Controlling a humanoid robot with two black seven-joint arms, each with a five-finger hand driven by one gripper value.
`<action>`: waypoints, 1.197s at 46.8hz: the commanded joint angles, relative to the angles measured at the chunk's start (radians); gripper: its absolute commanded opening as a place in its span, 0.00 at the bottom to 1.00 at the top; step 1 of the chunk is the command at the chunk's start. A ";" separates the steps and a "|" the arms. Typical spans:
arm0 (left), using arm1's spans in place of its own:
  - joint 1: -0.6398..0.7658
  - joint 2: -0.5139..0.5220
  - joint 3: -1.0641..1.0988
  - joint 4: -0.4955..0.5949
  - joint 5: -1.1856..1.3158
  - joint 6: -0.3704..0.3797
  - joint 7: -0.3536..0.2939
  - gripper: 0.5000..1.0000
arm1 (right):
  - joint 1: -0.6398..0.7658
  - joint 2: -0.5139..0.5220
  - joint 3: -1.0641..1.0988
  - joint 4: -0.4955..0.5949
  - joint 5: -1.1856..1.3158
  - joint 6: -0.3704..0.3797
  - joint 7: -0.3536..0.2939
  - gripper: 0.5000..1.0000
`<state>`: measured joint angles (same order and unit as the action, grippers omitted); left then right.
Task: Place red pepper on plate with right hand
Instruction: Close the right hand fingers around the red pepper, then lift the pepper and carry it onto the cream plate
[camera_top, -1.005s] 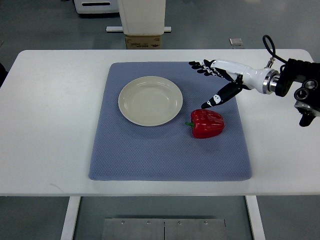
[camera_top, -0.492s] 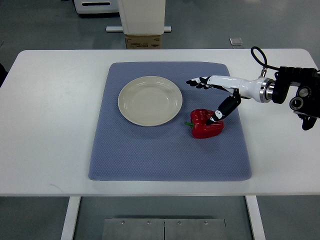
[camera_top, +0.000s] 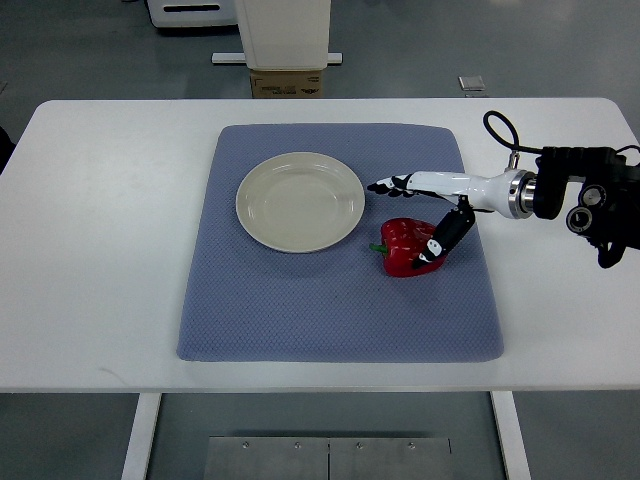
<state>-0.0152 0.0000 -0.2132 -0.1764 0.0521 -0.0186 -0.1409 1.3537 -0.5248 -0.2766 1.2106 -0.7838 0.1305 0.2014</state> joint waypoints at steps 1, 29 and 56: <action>0.000 0.000 0.000 0.000 0.000 0.000 0.000 1.00 | -0.001 0.003 -0.004 0.000 -0.002 0.000 0.000 0.93; 0.000 0.000 0.000 0.000 0.000 0.000 0.000 1.00 | -0.027 0.028 -0.006 -0.031 -0.009 -0.003 -0.002 0.84; 0.000 0.000 0.000 0.000 0.000 0.000 0.000 1.00 | -0.054 0.039 -0.013 -0.059 -0.017 -0.009 -0.002 0.63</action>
<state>-0.0153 0.0000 -0.2132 -0.1764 0.0521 -0.0183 -0.1412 1.3022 -0.4863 -0.2905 1.1522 -0.8008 0.1207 0.1993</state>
